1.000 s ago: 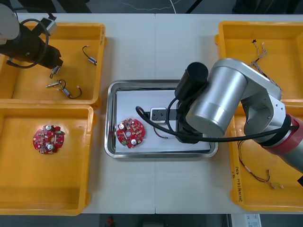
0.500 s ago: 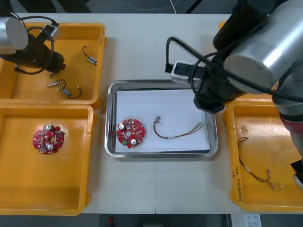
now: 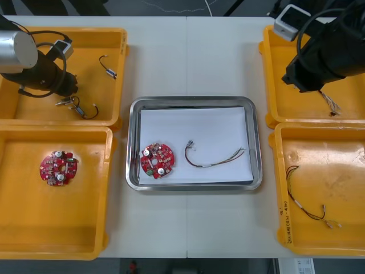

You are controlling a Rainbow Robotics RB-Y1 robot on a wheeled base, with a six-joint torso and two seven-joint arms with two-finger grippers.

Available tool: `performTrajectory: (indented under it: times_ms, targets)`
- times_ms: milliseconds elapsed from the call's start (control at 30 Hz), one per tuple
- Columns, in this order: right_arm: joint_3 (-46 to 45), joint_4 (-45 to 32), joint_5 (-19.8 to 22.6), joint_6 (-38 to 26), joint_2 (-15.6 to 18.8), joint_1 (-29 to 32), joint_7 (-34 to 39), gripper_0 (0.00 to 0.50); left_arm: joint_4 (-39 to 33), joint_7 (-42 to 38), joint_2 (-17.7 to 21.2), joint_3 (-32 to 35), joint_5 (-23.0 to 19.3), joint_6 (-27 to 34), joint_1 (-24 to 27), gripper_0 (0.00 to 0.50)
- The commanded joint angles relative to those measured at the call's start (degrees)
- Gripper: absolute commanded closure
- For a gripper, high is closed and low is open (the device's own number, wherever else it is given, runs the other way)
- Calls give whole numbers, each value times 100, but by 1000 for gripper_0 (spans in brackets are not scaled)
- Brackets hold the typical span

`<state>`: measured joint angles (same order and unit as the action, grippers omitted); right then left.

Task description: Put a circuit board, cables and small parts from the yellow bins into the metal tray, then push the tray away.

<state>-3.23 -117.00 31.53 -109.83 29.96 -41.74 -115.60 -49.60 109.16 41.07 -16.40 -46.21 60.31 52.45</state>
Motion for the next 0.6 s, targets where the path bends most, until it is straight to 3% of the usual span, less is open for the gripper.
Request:
performTrajectory:
  times_ms: [33, 67, 100, 133, 600]
  targets:
    - [-723, 354, -104, -17, 309, -159, -59, 0, 64, 272, -11, -66, -29, -90, 275, 0]
    - [-881, 477, -121, -17, 335, -159, -77, 0, 82, 272, -11, -66, -29, -81, 275, 94]
    - [-951, 538, -139, -17, 344, -159, -86, 0, 82, 272, -11, -66, -37, -81, 266, 222]
    - [-1101, 653, -183, -17, 361, -167, -94, 0, 82, 272, -11, -66, -29, -81, 266, 498]
    - [-1637, 1778, -508, -17, 915, -167, -270, 0, -138, 246, 103, -39, -37, -46, 266, 500]
